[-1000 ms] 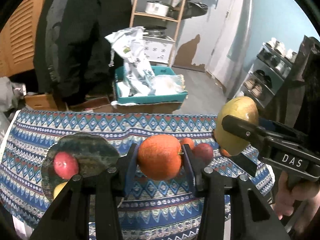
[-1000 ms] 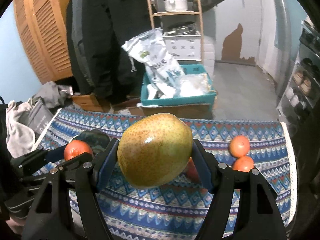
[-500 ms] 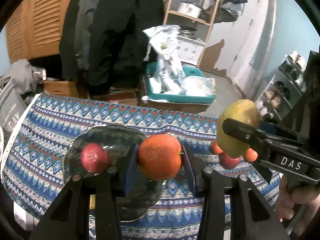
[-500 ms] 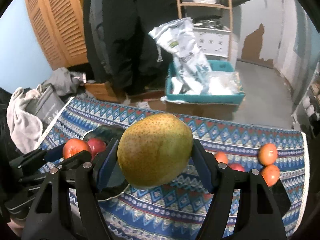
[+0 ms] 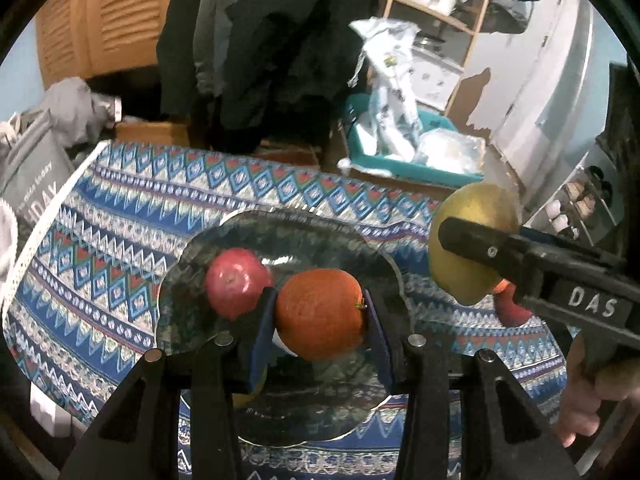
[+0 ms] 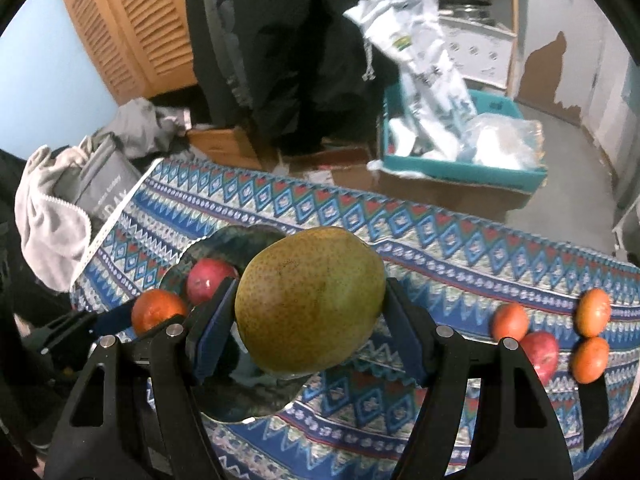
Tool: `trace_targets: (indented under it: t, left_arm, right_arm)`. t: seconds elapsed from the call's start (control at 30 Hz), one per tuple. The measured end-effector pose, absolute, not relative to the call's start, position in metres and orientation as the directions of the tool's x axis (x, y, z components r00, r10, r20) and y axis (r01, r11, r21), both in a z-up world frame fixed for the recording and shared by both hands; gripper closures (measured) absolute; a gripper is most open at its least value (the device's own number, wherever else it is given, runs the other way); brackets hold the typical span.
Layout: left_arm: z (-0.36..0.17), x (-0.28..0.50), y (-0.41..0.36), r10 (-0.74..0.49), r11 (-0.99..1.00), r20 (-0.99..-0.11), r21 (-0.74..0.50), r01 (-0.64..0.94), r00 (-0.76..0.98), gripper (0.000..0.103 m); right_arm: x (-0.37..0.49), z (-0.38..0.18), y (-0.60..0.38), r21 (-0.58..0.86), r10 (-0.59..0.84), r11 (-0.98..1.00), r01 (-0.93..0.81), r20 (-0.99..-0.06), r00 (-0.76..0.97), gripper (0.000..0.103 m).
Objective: Organize fruits
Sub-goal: 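Carry the orange with the left tool while the right tool carries the mango to the bowl, then release the orange into the bowl while the right tool releases the mango there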
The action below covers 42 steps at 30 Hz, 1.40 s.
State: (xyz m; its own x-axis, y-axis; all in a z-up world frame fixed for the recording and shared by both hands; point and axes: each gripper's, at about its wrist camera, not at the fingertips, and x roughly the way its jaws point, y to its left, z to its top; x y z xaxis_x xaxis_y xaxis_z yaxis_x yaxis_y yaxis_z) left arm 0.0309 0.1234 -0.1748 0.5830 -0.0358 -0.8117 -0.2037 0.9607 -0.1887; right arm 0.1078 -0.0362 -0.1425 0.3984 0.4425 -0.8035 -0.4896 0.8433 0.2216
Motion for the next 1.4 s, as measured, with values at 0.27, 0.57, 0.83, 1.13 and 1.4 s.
trace_targets:
  t: [0.27, 0.57, 0.83, 1.13, 1.4]
  left_arm:
    - [-0.211, 0.032, 0.134, -0.041, 0.954, -0.852, -0.188, -0.232, 0.522, 0.059]
    - [-0.235, 0.033, 0.142, -0.063, 0.941, -0.88, -0.21, -0.266, 0.471, 0.058]
    - [-0.24, 0.033, 0.138, -0.06, 0.945, -0.882, -0.201, -0.258, 0.468, 0.057]
    - [-0.239, 0.033, 0.139, -0.06, 0.946, -0.88, -0.2, -0.253, 0.47, 0.05]
    - [-0.234, 0.03, 0.139, -0.054, 0.945, -0.879, -0.198, -0.26, 0.474, 0.044]
  right_arm:
    - [0.118, -0.176, -0.013, 0.254, 0.443, 0.834, -0.489, -0.838, 0.32, 0.031]
    - [0.12, -0.205, -0.004, 0.255, 0.417, 0.836, -0.486, -0.871, 0.261, 0.031]
    - [0.122, -0.218, -0.004, 0.265, 0.408, 0.84, -0.474, -0.884, 0.229, 0.031]
    - [0.125, -0.229, -0.004, 0.309, 0.425, 0.834, -0.457, -0.888, 0.176, 0.03]
    - [0.127, -0.211, -0.007, 0.34, 0.473, 0.822, -0.458, -0.854, 0.215, 0.031]
